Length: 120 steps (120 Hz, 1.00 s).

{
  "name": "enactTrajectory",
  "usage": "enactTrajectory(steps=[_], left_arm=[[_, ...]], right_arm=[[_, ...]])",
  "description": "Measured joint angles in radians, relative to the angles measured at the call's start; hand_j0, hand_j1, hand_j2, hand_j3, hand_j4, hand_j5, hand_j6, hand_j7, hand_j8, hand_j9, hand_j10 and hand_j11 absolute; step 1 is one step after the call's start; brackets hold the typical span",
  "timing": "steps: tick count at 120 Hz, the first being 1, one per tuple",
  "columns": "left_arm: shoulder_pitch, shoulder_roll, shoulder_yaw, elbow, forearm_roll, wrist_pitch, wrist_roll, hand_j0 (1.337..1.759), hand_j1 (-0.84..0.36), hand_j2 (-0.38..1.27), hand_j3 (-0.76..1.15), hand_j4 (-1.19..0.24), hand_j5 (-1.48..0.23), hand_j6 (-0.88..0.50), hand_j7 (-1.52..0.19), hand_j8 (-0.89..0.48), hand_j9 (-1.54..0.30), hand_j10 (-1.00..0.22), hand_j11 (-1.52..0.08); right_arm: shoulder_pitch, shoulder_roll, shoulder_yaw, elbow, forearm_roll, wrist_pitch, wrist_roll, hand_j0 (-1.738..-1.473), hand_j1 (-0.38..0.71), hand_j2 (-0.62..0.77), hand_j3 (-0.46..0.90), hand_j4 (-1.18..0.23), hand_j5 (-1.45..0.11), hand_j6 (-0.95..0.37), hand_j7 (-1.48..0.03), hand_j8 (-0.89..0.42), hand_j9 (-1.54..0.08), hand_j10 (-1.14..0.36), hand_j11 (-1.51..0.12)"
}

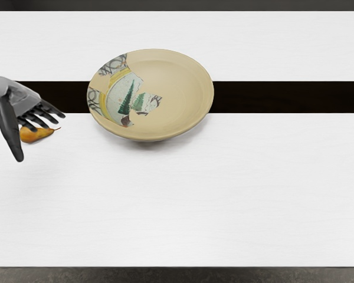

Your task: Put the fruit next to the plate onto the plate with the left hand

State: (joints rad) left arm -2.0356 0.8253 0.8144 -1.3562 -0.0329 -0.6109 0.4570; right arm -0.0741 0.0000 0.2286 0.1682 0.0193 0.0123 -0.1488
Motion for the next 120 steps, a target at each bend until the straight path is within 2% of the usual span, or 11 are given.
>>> enactTrajectory(steps=[36, 58, 68, 80, 89, 94, 102, 107, 113, 120], left_arm=[[0.023, -0.003, -0.011, 0.017, 0.003, 0.000, 0.002, 1.658, 0.29, 0.01, 0.00, -0.05, -0.06, -0.05, -0.06, -0.05, -0.06, -0.05, -0.06], [0.057, -0.055, -0.023, 0.035, 0.000, 0.017, 0.001, 1.658, 0.29, 0.01, 0.00, -0.05, -0.07, -0.05, -0.07, -0.05, -0.07, -0.05, -0.07], [0.045, -0.136, 0.019, 0.038, -0.017, 0.164, -0.001, 1.658, 0.29, 0.01, 0.00, -0.05, -0.06, -0.05, -0.06, -0.05, -0.06, -0.05, -0.06], [-0.003, -0.196, 0.116, 0.032, -0.031, 0.446, -0.008, 1.658, 0.30, 0.01, 0.00, -0.04, -0.06, -0.04, -0.05, -0.04, -0.05, -0.04, -0.05], [-0.021, -0.260, 0.200, 0.025, -0.036, 0.602, -0.015, 1.658, 0.30, 0.01, 0.00, -0.04, -0.05, -0.04, -0.05, -0.04, -0.05, -0.04, -0.05], [-0.024, -0.295, 0.252, 0.022, -0.037, 0.666, -0.053, 1.658, 0.30, 0.01, 0.00, -0.04, -0.05, -0.04, -0.05, -0.04, -0.05, -0.04, -0.05], [-0.031, -0.325, 0.330, 0.020, -0.038, 0.728, -0.182, 1.658, 0.30, 0.01, 0.00, -0.04, -0.05, -0.04, -0.05, -0.04, -0.05, -0.04, -0.05], [-0.032, -0.370, 0.375, 0.021, -0.041, 0.751, -0.241, 1.658, 0.30, 0.01, 0.00, -0.04, -0.05, -0.04, -0.05, -0.04, -0.05, -0.04, -0.05], [-0.033, -0.439, 0.421, 0.023, -0.047, 0.768, -0.286, 1.658, 0.31, 0.01, 0.00, -0.04, -0.05, -0.04, -0.05, -0.04, -0.05, -0.04, -0.05], [-0.031, -0.476, 0.458, 0.021, -0.051, 0.780, -0.318, 1.658, 0.31, 0.01, 0.00, -0.04, -0.05, -0.04, -0.05, -0.04, -0.05, -0.04, -0.05]], right_arm=[[0.006, 0.000, 0.000, 0.000, -0.001, 0.000, 0.000, -1.658, -0.35, 0.00, 0.00, 0.00, 0.00, 0.00, 0.00, 0.00, 0.00, 0.00, 0.00], [0.007, 0.000, 0.000, 0.000, -0.001, 0.000, 0.000, -1.658, -0.35, 0.00, 0.00, 0.00, 0.00, 0.00, 0.00, 0.00, 0.00, 0.00, 0.00], [0.007, 0.000, 0.000, 0.000, -0.001, 0.000, 0.000, -1.658, -0.35, 0.00, 0.00, 0.00, 0.00, 0.00, 0.00, 0.00, 0.00, 0.00, 0.00], [0.007, 0.000, 0.000, 0.000, -0.001, 0.000, 0.000, -1.658, -0.35, 0.00, 0.00, 0.00, 0.00, 0.00, 0.00, 0.00, 0.00, 0.00, 0.00], [0.007, 0.000, 0.000, 0.000, -0.001, 0.000, 0.000, -1.658, -0.35, 0.00, 0.00, 0.00, 0.00, 0.00, 0.00, 0.00, 0.00, 0.00, 0.00], [0.007, 0.000, 0.000, 0.000, -0.001, 0.000, 0.000, -1.658, -0.35, 0.00, 0.00, 0.00, 0.00, 0.00, 0.00, 0.00, 0.00, 0.00, 0.00], [0.007, 0.000, 0.000, 0.000, -0.001, 0.000, 0.000, -1.658, -0.35, 0.00, 0.00, 0.00, 0.00, 0.00, 0.00, 0.00, 0.00, 0.00, 0.00], [0.007, 0.000, 0.000, 0.000, -0.001, 0.000, 0.000, -1.658, -0.35, 0.00, 0.00, 0.00, 0.00, 0.00, 0.00, 0.00, 0.00, 0.00, 0.00], [0.007, 0.000, 0.000, 0.000, -0.001, 0.000, 0.000, -1.658, -0.35, 0.00, 0.00, 0.00, 0.00, 0.00, 0.00, 0.00, 0.00, 0.00, 0.00], [0.007, 0.000, 0.000, 0.000, -0.001, 0.000, 0.000, -1.658, -0.35, 0.00, 0.00, 0.00, 0.00, 0.00, 0.00, 0.00, 0.00, 0.00, 0.00]])
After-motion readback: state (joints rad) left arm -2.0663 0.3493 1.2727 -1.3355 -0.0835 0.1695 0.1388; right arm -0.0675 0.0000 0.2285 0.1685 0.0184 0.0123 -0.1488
